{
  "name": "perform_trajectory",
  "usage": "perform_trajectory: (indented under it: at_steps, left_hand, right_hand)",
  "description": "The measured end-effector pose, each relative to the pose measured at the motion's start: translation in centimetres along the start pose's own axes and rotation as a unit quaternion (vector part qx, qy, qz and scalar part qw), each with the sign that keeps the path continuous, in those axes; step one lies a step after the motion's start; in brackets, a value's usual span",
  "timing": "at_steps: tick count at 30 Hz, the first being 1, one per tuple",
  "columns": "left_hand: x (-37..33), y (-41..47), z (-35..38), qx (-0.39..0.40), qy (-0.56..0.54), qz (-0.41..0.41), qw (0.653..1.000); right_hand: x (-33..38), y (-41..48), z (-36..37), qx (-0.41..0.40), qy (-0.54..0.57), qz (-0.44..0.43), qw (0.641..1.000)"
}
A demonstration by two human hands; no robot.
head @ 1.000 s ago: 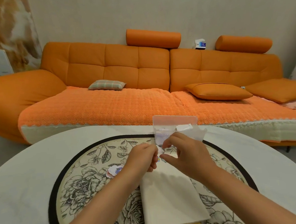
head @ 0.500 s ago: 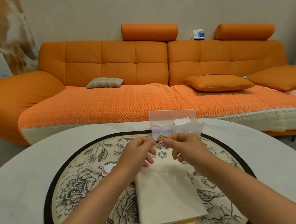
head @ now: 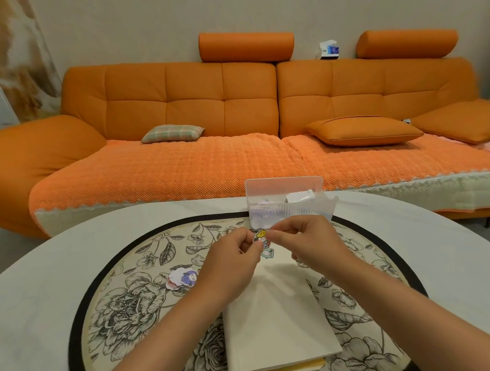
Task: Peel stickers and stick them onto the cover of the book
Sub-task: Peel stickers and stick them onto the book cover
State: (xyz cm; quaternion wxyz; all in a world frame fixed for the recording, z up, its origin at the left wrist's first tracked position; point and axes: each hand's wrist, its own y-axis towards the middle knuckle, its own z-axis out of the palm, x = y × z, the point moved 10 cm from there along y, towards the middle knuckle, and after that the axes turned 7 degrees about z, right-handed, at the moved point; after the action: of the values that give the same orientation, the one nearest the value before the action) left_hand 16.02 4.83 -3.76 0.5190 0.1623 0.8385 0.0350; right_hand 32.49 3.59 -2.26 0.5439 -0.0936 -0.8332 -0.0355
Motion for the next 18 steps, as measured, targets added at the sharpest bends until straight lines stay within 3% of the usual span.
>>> perform_trajectory:
  at_steps: [6, 11, 13, 16, 18]
  left_hand:
    - [-0.9, 0.1, 0.1, 0.014, 0.071, 0.026, 0.997]
    - [-0.3, 0.5, -0.3, 0.023, 0.123, -0.001, 0.992]
    - [-0.6, 0.5, -0.1, 0.042, 0.197, 0.031, 0.979]
    - [-1.2, 0.0, 1.7, 0.101, 0.305, 0.124, 0.939]
    - [-0.6, -0.4, 3.1, 0.143, 0.344, 0.14, 0.917]
  right_hand:
    - [-0.2, 0.2, 0.2, 0.034, -0.001, 0.007, 0.999]
    - [-1.3, 1.3, -1.8, -0.023, 0.002, 0.039, 0.999]
    - [-2.6, 1.9, -3.1, -0.043, 0.019, 0.07, 0.996]
    - [-4.7, 2.1, -2.9, -0.008, 0.01, 0.129, 0.992]
    - [-5.4, 2.0, -2.3, 0.009, -0.023, 0.151, 0.988]
